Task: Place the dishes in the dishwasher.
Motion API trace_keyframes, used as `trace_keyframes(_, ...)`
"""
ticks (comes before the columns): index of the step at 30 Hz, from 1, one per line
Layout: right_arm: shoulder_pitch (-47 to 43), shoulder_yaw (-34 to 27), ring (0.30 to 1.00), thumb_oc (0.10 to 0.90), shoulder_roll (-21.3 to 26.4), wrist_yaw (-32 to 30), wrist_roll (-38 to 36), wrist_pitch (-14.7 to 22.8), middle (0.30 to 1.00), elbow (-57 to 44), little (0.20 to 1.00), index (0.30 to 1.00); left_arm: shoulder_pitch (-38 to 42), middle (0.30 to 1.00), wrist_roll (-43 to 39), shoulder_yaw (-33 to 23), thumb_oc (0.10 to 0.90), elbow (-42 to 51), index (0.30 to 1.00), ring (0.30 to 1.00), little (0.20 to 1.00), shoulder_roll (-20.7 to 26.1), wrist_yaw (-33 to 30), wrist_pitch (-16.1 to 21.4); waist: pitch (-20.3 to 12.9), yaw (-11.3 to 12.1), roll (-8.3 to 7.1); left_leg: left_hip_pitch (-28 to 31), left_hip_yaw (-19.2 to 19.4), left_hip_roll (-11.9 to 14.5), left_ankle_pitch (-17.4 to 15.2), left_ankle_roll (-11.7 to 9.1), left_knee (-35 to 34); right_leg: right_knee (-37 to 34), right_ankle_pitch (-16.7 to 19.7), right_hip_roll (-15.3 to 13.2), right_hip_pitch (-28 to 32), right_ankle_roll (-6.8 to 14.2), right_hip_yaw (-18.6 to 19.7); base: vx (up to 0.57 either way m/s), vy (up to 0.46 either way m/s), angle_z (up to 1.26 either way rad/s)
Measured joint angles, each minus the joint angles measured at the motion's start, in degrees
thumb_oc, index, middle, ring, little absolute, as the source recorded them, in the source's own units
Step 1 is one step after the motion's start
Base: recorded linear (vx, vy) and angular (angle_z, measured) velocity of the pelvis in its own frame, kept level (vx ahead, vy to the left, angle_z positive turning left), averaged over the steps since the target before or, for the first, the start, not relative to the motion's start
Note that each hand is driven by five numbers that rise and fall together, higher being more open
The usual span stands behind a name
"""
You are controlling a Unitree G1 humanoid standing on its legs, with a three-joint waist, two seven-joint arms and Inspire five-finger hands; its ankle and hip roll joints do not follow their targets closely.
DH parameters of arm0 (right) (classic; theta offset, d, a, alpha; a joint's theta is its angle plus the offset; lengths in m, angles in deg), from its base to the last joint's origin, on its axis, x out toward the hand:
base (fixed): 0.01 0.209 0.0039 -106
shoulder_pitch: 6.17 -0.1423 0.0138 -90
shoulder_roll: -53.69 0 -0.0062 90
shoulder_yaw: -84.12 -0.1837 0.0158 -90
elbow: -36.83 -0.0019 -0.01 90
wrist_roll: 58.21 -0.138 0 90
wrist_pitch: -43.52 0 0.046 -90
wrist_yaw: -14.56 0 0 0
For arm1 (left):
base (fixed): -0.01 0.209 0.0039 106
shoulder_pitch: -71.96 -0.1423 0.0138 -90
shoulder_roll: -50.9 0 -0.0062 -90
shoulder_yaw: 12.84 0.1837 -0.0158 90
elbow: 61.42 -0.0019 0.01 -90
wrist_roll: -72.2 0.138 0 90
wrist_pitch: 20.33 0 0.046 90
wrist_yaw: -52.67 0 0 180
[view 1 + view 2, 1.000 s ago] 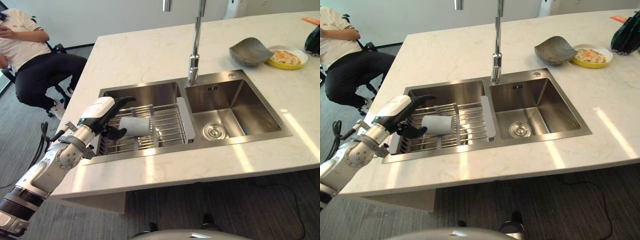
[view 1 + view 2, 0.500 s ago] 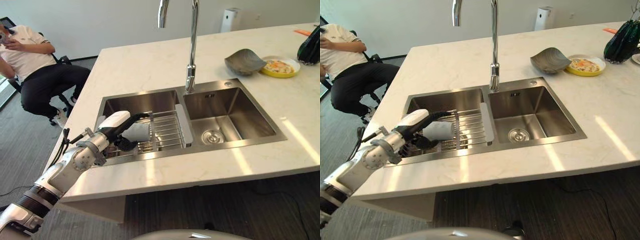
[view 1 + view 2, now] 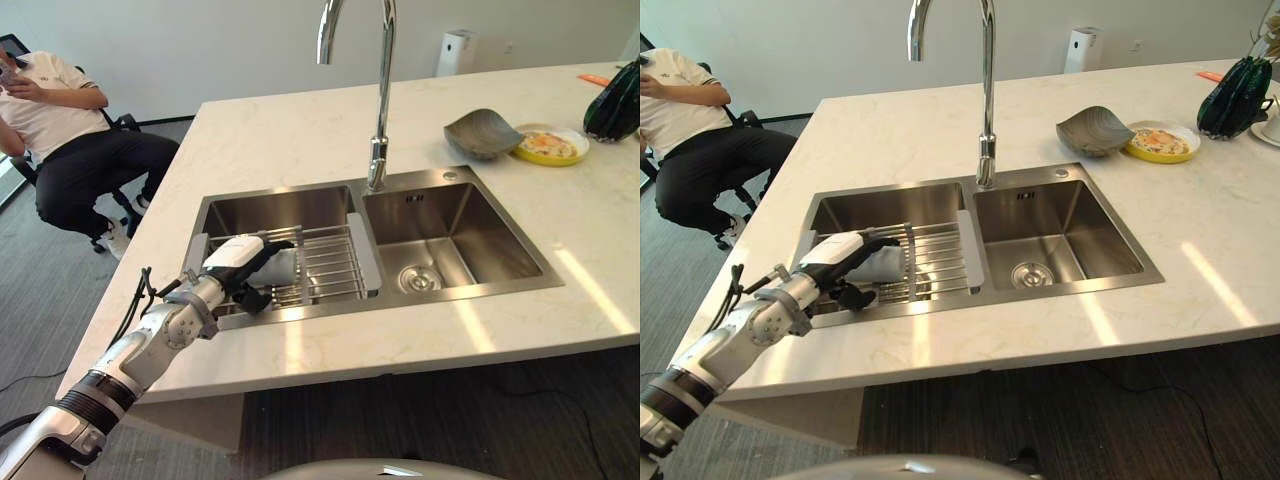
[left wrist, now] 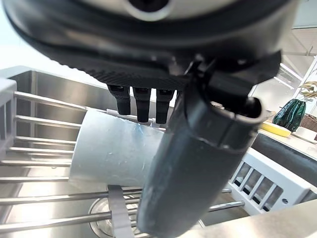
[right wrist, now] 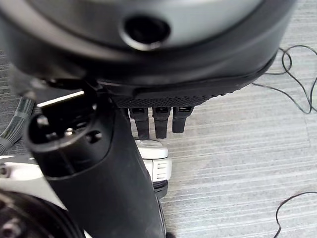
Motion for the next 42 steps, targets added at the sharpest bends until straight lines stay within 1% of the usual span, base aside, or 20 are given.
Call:
trace_keyframes(3, 0.0, 0.0, 0.9, 0.8, 0.0, -0.3, 0.0, 0.0, 0.9, 0.0, 0.9, 0.9, 0.0, 0.9, 2.3, 0.1, 0.8, -0.6, 0.9, 0.9, 0.9, -0.2, -1.3, 0.0, -0.1, 0.0, -0.09, 0.0, 0.0, 0.0, 0.0, 0.0, 0.0, 0.0, 0.0, 0.0, -0.2, 0.0, 0.0, 0.0, 0.0, 0.0)
trace_keyframes(9, -0.1, -0.1, 0.9, 0.8, -0.1, -1.2, 0.0, 0.2, 0.9, 0.0, 0.9, 0.9, 0.1, 0.9, 7.4, 0.3, 0.8, -4.2, 0.9, 0.9, 0.9, -2.1, -3.3, -0.2, -0.1, 0.0, -0.29, -0.1, 0.1, 0.0, 0.0, 0.0, 0.0, 0.0, 0.0, 0.0, -0.3, 0.0, 0.1, 0.0, 0.0, 0.0)
trace_keyframes(14, -0.1, -0.1, 0.9, 0.8, -0.1, -1.5, 0.0, 0.2, 0.9, 0.0, 0.9, 0.9, 0.6, 0.9, 10.4, 0.3, 0.8, -6.5, 0.9, 0.9, 0.9, -3.3, -5.1, -1.5, -0.2, 0.0, -0.5, -0.1, 0.1, 0.1, 0.0, 0.0, 0.0, 0.0, 0.0, 0.1, -0.3, 0.0, 0.2, 0.0, 0.0, 0.0)
trace_keyframes(21, -0.1, -0.2, 0.9, 0.8, 0.0, -1.5, -0.5, 0.2, 0.9, 0.0, 0.9, 0.9, 2.9, 0.9, 12.8, 0.3, 0.8, -9.6, 0.9, 0.9, 0.9, -4.4, -5.6, -3.0, -0.2, -0.1, -0.85, -0.3, 0.2, 0.1, 0.0, -0.1, 0.0, 0.0, 0.0, 0.1, -0.6, 0.0, 0.2, 0.0, 0.0, 0.0)
trace_keyframes(25, -0.1, -0.2, 0.9, 0.8, 0.0, -1.5, -1.4, 0.2, 0.9, 0.0, 0.9, 0.9, 3.8, 0.9, 12.8, 0.4, 0.8, -10.7, 0.9, 0.9, 0.9, -5.1, -5.8, -3.8, -0.2, -0.1, -0.91, -0.5, 0.2, 0.1, 0.0, -0.1, 0.0, 0.0, 0.0, 0.1, -0.8, 0.0, 0.2, 0.0, 0.0, 0.0)
trace_keyframes(26, -0.2, -0.2, 0.9, 0.8, 0.1, -1.5, -2.1, 0.1, 0.9, 0.0, 0.9, 0.9, 4.9, 0.9, 12.7, 0.5, 0.8, -12.2, 0.9, 0.9, 0.9, -6.3, -5.9, -4.0, -0.2, -0.1, -0.92, -0.5, 0.2, 0.1, 0.0, -0.1, 0.0, 0.0, 0.0, 0.1, -0.8, 0.0, 0.2, 0.0, 0.0, 0.0)
trace_keyframes(27, -0.2, -0.2, 0.9, 0.8, 0.2, -1.5, -2.1, 0.1, 0.9, -0.1, 0.9, 0.9, 5.0, 0.9, 12.5, 0.5, 0.8, -12.4, 0.9, 0.9, 0.9, -6.5, -5.8, -4.0, -0.2, -0.2, -0.98, -0.5, 0.2, 0.1, 0.0, -0.1, 0.0, 0.0, 0.0, 0.2, -0.8, 0.0, 0.2, 0.0, 0.0, 0.0)
trace_keyframes(29, -0.2, -0.5, 0.9, 0.8, 0.4, -1.5, -2.1, -0.3, 0.9, 0.0, 0.9, 0.9, 6.0, 0.9, 10.5, 0.5, 0.8, -14.1, 0.9, 0.9, 0.9, -8.6, -5.8, -4.7, -0.2, -0.1, -0.93, -0.4, 0.2, 0.1, 0.0, -0.1, 0.0, 0.0, 0.0, 0.1, -0.7, 0.0, 0.2, 0.0, 0.0, 0.0)
trace_keyframes(30, -0.3, -0.5, 0.9, 0.8, 0.4, -1.5, -2.1, -0.5, 0.9, 0.0, 0.9, 0.9, 6.3, 0.9, 9.8, 0.5, 0.8, -14.5, 0.9, 0.9, 0.9, -8.9, -5.7, -4.9, -0.2, -0.1, -0.95, -0.4, 0.3, 0.1, 0.0, -0.1, 0.0, 0.0, 0.0, 0.2, -0.7, 0.0, 0.3, 0.0, 0.0, 0.0)
trace_keyframes(31, -0.3, -0.6, 0.9, 0.8, 0.7, -1.3, -2.1, -0.9, 0.9, -0.1, 0.9, 0.9, 7.4, 0.9, 7.6, 0.5, 0.8, -16.7, 0.9, 0.9, 0.9, -10.2, -5.0, -5.2, -0.2, -0.1, -0.91, -0.3, 0.3, 0.2, -0.1, -0.1, 0.0, 0.0, 0.0, 0.2, -0.6, 0.0, 0.3, 0.02, -0.002, -0.03)
trace_keyframes(33, -0.4, -0.6, 0.9, 0.8, 1.2, -1.2, -2.1, -1.2, 0.9, -0.1, 0.9, 0.9, 8.6, 0.9, 6.0, 0.5, 0.8, -19.5, 0.9, 0.9, 0.9, -11.8, -4.5, -6.1, -0.3, -0.1, -0.77, -0.2, 0.5, 0.2, -0.1, -0.1, 0.0, 0.0, 0.0, 0.2, -0.6, 0.0, 0.4, 0.01, -0.001, -0.02)
trace_keyframes(36, -0.8, -0.6, 0.9, 0.8, 1.8, -1.0, -2.1, -1.2, 0.9, -0.1, 0.9, 0.9, 9.4, 0.9, 4.4, 0.5, 0.8, -22.3, 0.9, 0.9, 0.9, -12.3, -3.1, -7.8, -0.4, -0.7, -0.62, -0.1, 0.7, 0.2, -0.1, -0.1, 0.0, 0.0, 0.0, 0.3, -0.7, 0.0, 0.6, 0.01, -0.001, -0.02)
trace_keyframes(41, -1.5, -0.6, 0.9, 0.8, 2.1, -0.1, -2.1, -2.3, 0.9, 0.5, 0.9, 0.9, 12.0, 0.9, 1.8, 0.7, 0.8, -26.3, 0.9, 0.9, 0.9, -13.2, -1.4, -8.8, -0.4, -0.6, -0.54, 0.0, 0.7, 0.2, -0.1, -0.1, 0.0, 0.0, 0.1, 0.3, -0.6, -0.1, 0.7, 0.0, 0.0, 0.0)
trace_keyframes(42, -1.7, -0.6, 0.9, 0.8, 2.1, 0.0, -2.1, -2.4, 0.9, 0.7, 0.9, 0.9, 13.5, 0.9, 1.3, 1.4, 0.8, -28.3, 0.9, 0.9, 0.9, -13.8, -1.1, -8.8, -0.5, -0.5, -0.42, 0.0, 0.7, 0.2, -0.1, -0.1, 0.0, 0.0, 0.1, 0.3, -0.6, -0.1, 0.7, 0.0, 0.0, 0.0)
